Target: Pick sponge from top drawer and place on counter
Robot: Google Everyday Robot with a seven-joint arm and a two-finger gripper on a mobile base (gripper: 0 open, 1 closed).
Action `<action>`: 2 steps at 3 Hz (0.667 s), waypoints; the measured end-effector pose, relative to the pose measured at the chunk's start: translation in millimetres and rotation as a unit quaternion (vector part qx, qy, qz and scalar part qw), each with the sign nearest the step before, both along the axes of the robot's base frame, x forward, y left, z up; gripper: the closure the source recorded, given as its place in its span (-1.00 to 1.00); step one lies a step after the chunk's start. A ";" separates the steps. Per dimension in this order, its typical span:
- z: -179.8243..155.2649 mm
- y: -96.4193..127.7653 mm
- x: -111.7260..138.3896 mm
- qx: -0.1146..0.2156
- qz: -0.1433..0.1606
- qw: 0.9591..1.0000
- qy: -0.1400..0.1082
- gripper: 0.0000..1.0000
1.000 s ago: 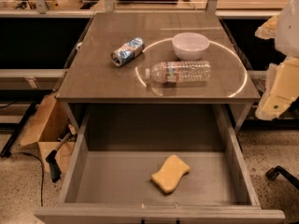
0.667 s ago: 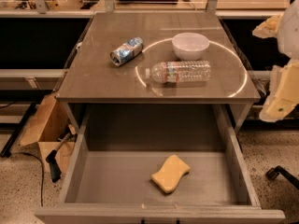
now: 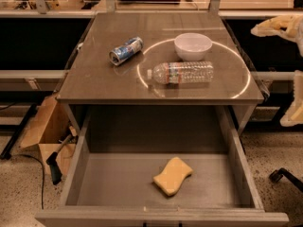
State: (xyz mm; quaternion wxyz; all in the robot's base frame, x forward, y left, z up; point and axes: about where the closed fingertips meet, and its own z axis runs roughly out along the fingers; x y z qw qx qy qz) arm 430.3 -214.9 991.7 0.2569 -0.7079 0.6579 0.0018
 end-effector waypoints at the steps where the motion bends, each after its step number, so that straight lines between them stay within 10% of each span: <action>1: 0.4 12.9 -13.3 -0.001 0.087 0.996 -0.023 -1.00; 2: -13.8 30.5 -26.2 -0.022 0.159 0.986 -0.035 -1.00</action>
Offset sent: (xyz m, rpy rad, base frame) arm -0.0441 0.0511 -0.0497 -0.0986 -0.0595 0.4986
